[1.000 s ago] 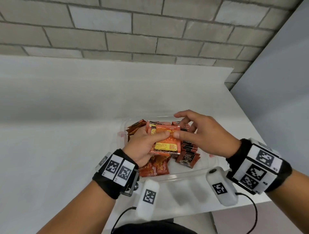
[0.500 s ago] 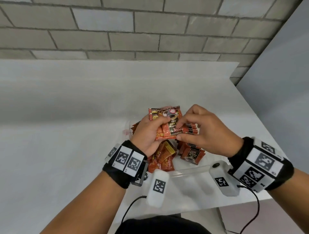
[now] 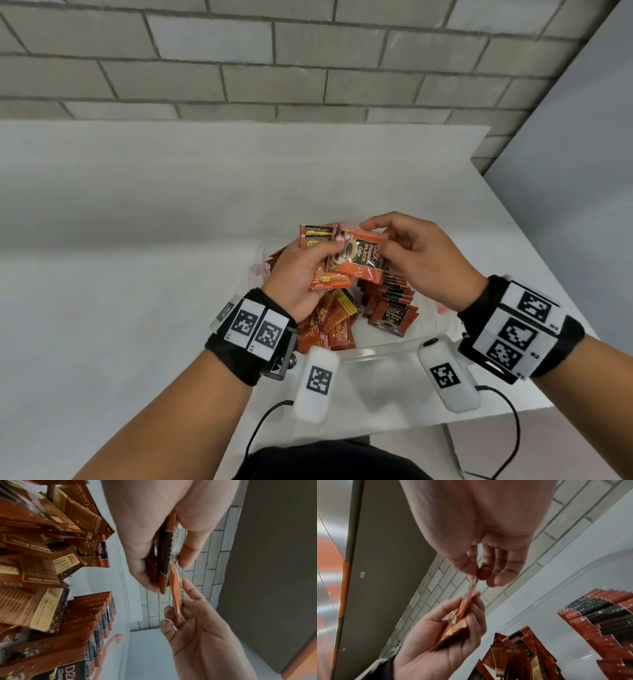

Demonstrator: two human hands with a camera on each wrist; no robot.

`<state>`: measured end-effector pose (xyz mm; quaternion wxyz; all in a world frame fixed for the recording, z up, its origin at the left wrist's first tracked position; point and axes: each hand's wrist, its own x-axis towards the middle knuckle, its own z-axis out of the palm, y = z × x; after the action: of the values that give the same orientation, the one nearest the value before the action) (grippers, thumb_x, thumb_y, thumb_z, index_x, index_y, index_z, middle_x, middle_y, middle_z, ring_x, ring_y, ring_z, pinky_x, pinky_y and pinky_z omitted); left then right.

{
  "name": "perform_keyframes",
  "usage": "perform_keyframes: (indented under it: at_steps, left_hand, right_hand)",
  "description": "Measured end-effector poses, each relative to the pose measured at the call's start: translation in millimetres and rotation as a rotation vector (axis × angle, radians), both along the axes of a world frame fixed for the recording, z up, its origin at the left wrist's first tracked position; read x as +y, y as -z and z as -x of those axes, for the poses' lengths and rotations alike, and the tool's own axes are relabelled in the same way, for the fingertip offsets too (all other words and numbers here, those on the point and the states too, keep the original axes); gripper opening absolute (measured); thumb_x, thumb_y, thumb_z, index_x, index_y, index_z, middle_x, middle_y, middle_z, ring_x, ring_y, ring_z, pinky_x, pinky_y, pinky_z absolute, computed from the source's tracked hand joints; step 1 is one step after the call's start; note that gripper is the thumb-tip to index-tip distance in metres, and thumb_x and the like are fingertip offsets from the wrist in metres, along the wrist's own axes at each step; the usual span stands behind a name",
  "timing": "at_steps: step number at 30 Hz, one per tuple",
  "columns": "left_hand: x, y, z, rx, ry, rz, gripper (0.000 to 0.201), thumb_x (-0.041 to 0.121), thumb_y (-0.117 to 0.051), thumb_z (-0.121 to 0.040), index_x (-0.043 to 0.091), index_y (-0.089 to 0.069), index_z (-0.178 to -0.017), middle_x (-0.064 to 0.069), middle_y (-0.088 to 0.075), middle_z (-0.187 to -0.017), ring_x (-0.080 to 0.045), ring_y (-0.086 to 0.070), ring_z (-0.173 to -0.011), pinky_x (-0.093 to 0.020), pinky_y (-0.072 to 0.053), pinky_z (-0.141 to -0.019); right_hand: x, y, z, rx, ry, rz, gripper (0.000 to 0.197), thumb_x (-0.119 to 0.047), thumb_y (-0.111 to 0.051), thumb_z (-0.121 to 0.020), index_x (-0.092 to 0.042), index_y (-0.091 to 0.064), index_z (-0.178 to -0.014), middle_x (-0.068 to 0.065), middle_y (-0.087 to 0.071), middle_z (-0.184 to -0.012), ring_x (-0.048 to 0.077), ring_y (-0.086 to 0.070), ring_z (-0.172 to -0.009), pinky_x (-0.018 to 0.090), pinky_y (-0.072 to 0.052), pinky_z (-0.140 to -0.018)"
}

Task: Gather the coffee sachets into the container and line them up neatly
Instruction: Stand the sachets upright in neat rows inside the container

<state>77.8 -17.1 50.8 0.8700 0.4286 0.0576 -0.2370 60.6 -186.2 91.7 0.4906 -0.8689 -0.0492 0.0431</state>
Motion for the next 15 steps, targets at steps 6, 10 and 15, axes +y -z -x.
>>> perform_keyframes:
  at_steps: [6, 10, 15]
  left_hand:
    - [1, 5, 1, -0.082, -0.01, 0.007, 0.038, 0.004, -0.06, -0.08, 0.011, -0.059, -0.117, -0.011, -0.071, -0.101, -0.023, -0.07, -0.088, -0.033, -0.059, -0.069]
    - [2, 6, 2, -0.123, -0.005, 0.03, 0.04, 0.004, -0.061, -0.074, 0.012, -0.059, -0.113, -0.012, -0.07, -0.101, -0.025, -0.068, -0.091, -0.037, -0.058, -0.077]
    - [1, 7, 2, -0.129, 0.078, 0.015, 0.048, -0.002, -0.063, -0.07, 0.007, -0.057, -0.117, -0.013, -0.071, -0.1, -0.024, -0.07, -0.086, -0.034, -0.059, -0.067]
  right_hand:
    - [2, -3, 1, 0.249, 0.075, -0.277, 0.025, -0.01, -0.061, -0.089, -0.019, -0.055, -0.112, 0.011, -0.065, -0.087, 0.021, -0.065, -0.07, 0.03, -0.057, -0.06]
    - [-8, -6, 0, 0.344, 0.005, -0.391, 0.021, -0.012, -0.067, -0.076, -0.007, -0.06, -0.095, 0.01, -0.067, -0.068, 0.017, -0.064, -0.055, 0.023, -0.056, -0.052]
    - [-19, -11, -6, 0.244, 0.017, -0.261, 0.008, -0.006, -0.062, -0.086, -0.008, -0.063, -0.094, 0.012, -0.062, -0.073, 0.014, -0.055, -0.052, 0.022, -0.051, -0.049]
